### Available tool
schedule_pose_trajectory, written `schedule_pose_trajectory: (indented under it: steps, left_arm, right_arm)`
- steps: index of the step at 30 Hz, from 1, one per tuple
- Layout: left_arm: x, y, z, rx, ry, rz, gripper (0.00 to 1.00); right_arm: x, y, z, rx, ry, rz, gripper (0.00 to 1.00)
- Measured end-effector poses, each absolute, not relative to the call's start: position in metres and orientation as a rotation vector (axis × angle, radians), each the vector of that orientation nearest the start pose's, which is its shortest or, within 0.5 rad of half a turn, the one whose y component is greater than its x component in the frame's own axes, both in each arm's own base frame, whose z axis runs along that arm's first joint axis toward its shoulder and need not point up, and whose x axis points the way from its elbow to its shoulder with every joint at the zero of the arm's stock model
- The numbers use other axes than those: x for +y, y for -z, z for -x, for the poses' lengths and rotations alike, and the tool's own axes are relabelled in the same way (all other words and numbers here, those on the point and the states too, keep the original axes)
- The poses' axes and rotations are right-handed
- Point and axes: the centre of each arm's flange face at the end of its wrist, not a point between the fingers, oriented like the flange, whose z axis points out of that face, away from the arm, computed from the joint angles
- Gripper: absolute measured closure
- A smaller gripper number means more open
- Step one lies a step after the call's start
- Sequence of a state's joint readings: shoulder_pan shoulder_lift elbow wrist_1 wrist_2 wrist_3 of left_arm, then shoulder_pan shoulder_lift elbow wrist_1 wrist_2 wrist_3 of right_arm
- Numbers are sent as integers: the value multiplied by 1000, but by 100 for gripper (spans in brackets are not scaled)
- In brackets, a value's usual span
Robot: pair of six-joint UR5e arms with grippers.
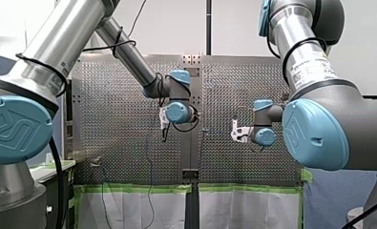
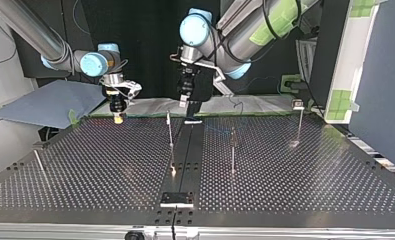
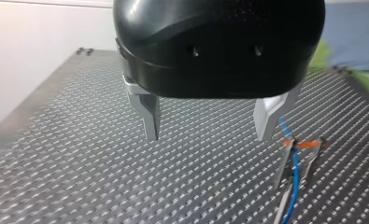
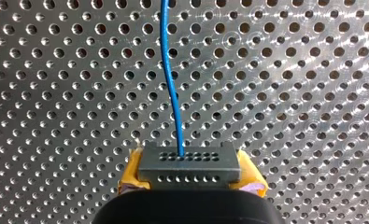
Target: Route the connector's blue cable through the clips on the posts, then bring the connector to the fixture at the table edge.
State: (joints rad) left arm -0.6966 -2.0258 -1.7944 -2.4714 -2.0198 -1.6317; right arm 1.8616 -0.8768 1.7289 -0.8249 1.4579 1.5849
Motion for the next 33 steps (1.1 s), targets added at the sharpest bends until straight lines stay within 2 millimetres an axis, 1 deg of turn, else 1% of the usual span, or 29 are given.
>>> schedule_pose_trajectory:
  steps: [5, 15, 19, 27, 33]
  left_arm:
    - [-433, -207, -376, 1557, 266, -116, 1]
    - [-422, -225, -351, 1520, 409, -98, 1]
    - [-417, -231, -343, 1503, 440, -89, 1]
    - [-392, -241, -323, 1496, 422, -47, 1]
    - [-378, -247, -312, 1474, 433, -21, 1]
  right_arm:
    - [-558, -91, -318, -1027, -1495, -1522, 100]
    - [-557, -90, -318, -1036, -1491, -1529, 100]
    - [-557, -89, -318, -1037, -1491, -1529, 100]
    - [-557, -89, -317, -1039, -1492, -1528, 100]
    - [-557, -90, -318, -1039, -1492, -1527, 100]
